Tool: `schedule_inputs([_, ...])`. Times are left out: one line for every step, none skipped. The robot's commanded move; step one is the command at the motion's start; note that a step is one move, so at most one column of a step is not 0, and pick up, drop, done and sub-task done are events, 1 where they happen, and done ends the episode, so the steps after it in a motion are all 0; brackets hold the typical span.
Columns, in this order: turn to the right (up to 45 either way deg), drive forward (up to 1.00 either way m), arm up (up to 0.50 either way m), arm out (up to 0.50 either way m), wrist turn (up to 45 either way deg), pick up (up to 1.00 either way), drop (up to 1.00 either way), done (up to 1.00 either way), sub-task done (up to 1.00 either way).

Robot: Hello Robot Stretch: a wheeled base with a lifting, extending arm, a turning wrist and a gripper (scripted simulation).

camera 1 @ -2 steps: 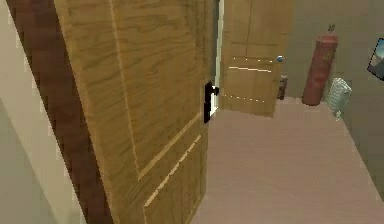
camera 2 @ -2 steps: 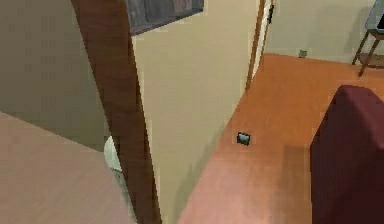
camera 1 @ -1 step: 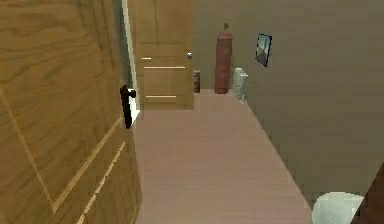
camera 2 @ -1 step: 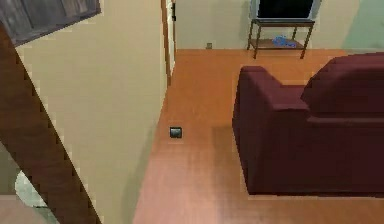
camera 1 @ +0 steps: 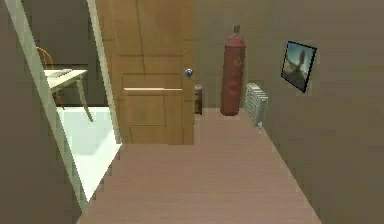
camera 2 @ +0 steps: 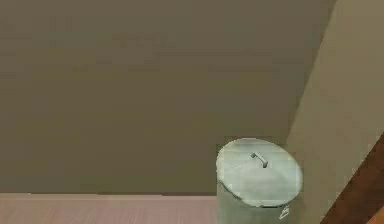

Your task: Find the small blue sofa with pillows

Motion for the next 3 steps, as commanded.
schedule_inputs([0.0, 0.50, 0.00, 0.00, 0.0, 0.00, 0.00, 0.00, 0.00])
schedule_inputs([-36.0, 0.00, 0.00, 0.00, 0.0, 0.00, 0.00, 0.00, 0.00])
schedule_inputs([0.0, 0.95, 0.00, 0.00, 0.0, 0.00, 0.00, 0.00, 0.00])
